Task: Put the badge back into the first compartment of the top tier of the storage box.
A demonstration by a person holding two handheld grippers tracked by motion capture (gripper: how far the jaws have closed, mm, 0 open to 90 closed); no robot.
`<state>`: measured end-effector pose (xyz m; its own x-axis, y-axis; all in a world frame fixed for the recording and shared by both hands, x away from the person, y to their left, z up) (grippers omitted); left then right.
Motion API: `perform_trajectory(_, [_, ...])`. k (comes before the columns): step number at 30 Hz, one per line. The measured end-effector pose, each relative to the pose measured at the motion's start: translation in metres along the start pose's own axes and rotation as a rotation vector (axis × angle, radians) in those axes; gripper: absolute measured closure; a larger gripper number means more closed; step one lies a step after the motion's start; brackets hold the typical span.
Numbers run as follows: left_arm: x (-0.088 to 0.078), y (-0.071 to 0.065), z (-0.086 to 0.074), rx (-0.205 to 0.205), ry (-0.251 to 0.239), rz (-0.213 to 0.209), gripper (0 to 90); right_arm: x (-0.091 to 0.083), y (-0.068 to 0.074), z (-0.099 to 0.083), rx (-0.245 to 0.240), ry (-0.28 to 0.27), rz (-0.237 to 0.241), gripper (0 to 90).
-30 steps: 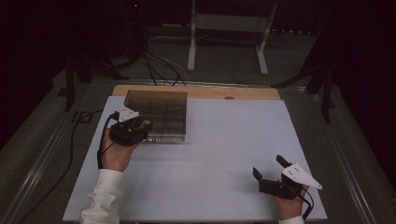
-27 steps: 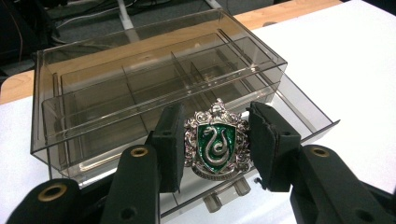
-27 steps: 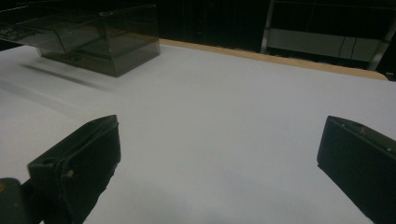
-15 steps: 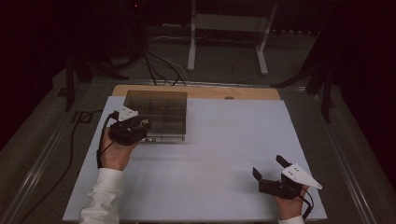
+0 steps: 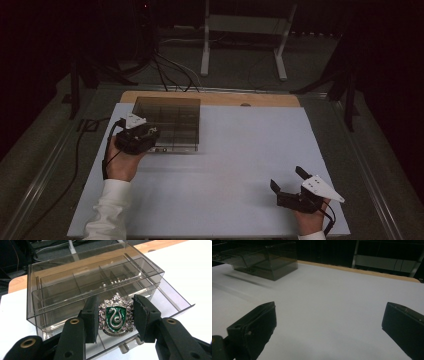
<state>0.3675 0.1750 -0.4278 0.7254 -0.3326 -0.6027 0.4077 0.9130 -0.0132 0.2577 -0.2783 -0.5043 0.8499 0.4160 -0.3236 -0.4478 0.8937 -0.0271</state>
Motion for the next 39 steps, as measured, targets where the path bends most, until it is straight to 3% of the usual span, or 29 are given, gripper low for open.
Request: perform_trajectory(39, [0.007, 0.027, -0.009, -0.048, 0.031, 0.058, 59.1, 0.0, -0.001, 0.0, 0.0, 0.001, -0.004, 0.0])
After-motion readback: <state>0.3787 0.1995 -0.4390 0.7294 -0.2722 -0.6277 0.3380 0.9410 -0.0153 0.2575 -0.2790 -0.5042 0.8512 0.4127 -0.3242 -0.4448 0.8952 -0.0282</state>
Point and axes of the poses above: each handheld gripper's, and its own axes: x roughly forward along the jaws, z roughly out of its top, y roughly to its left, the point moved 4 cm from there along x, roughly forward along the jaws, and after that the axes turned 2 degrees about -x, right-handed, at the moved point
